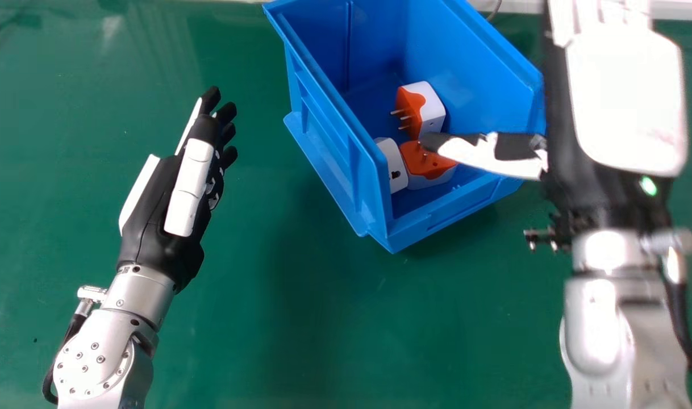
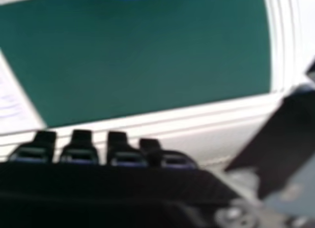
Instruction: Pick all objects and put in blue box
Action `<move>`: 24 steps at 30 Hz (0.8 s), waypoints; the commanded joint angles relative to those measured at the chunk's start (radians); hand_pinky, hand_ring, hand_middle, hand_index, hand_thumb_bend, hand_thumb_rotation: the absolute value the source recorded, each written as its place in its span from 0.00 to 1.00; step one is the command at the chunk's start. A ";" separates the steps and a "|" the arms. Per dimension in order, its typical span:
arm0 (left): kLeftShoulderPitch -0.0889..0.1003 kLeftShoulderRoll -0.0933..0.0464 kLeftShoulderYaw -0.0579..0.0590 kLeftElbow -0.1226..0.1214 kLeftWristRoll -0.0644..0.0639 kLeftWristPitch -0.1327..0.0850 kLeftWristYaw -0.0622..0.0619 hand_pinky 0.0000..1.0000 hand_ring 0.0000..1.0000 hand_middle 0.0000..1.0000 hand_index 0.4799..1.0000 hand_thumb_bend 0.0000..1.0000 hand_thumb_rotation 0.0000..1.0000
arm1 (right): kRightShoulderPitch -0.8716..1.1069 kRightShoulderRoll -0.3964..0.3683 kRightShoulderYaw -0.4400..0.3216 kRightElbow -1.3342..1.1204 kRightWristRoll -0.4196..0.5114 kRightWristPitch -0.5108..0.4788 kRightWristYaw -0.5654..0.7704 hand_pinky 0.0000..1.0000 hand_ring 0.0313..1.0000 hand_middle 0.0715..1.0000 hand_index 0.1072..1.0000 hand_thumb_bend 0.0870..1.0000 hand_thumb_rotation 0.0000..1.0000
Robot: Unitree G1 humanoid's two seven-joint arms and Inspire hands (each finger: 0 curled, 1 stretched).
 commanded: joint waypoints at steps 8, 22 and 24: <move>-0.003 0.004 0.005 -0.019 -0.012 -0.008 -0.009 1.00 1.00 0.99 1.00 0.81 0.94 | 0.300 0.124 0.001 -0.192 0.297 -0.186 -0.092 0.97 1.00 1.00 1.00 0.85 0.64; -0.017 0.014 0.018 -0.011 -0.017 -0.004 -0.015 1.00 1.00 1.00 1.00 0.78 0.96 | 0.548 0.132 0.140 0.180 0.519 -0.627 -0.294 0.96 1.00 1.00 1.00 0.80 0.82; -0.018 0.015 0.021 0.001 -0.018 -0.019 -0.020 1.00 1.00 1.00 1.00 0.78 0.96 | 0.538 0.138 0.142 0.213 0.546 -0.649 -0.286 0.97 1.00 1.00 1.00 0.80 0.84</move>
